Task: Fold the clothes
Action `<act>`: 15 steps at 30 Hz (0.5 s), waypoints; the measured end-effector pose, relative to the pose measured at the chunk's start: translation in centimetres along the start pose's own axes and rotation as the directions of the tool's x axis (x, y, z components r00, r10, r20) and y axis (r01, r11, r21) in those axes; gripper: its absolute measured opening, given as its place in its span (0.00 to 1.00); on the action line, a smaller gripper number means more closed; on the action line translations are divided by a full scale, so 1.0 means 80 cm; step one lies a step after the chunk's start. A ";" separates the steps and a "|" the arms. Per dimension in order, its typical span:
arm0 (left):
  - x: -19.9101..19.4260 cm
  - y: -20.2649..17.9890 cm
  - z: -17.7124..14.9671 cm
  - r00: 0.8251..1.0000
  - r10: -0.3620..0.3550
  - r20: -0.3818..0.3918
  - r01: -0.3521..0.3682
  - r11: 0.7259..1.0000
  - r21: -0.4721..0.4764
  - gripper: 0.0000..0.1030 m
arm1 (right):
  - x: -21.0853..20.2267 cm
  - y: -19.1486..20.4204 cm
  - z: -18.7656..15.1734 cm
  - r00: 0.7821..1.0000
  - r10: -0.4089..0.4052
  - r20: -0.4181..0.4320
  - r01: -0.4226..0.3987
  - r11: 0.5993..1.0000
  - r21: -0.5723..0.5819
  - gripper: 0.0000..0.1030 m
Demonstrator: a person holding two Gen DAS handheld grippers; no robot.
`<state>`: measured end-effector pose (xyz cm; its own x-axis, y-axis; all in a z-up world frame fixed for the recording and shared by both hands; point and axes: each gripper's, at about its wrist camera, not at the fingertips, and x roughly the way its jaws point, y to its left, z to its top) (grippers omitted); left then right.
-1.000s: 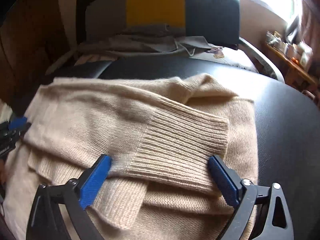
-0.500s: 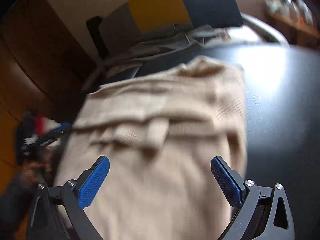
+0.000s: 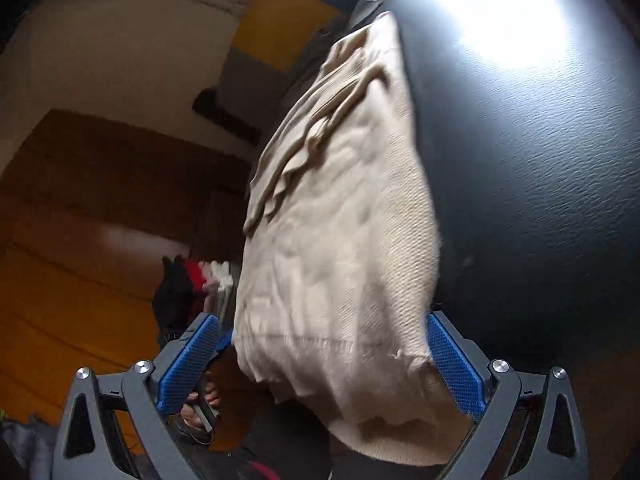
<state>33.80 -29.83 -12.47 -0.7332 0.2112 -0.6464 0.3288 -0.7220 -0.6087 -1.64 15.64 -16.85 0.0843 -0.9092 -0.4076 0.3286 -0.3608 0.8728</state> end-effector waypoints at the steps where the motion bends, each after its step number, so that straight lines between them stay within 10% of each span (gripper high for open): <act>1: 0.001 -0.004 -0.008 1.000 -0.014 -0.017 0.014 1.000 0.006 0.50 | 0.004 0.001 -0.001 1.000 0.012 -0.010 -0.012 1.000 -0.001 1.00; 10: 0.004 -0.020 -0.039 1.000 -0.006 -0.025 0.007 1.000 0.018 0.51 | 0.015 0.013 -0.014 0.996 -0.039 -0.075 0.031 0.994 -0.101 0.96; 15: 0.019 -0.019 -0.049 0.997 -0.004 -0.074 0.005 1.000 0.013 0.50 | 0.015 0.011 -0.027 0.987 -0.114 -0.112 0.101 0.988 -0.117 0.63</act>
<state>34.51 -25.84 -14.33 -0.6882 0.2623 -0.6764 0.3174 -0.7295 -0.6058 0.74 14.68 -17.16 0.1515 -0.8331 -0.5320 0.4433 -0.4238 0.7899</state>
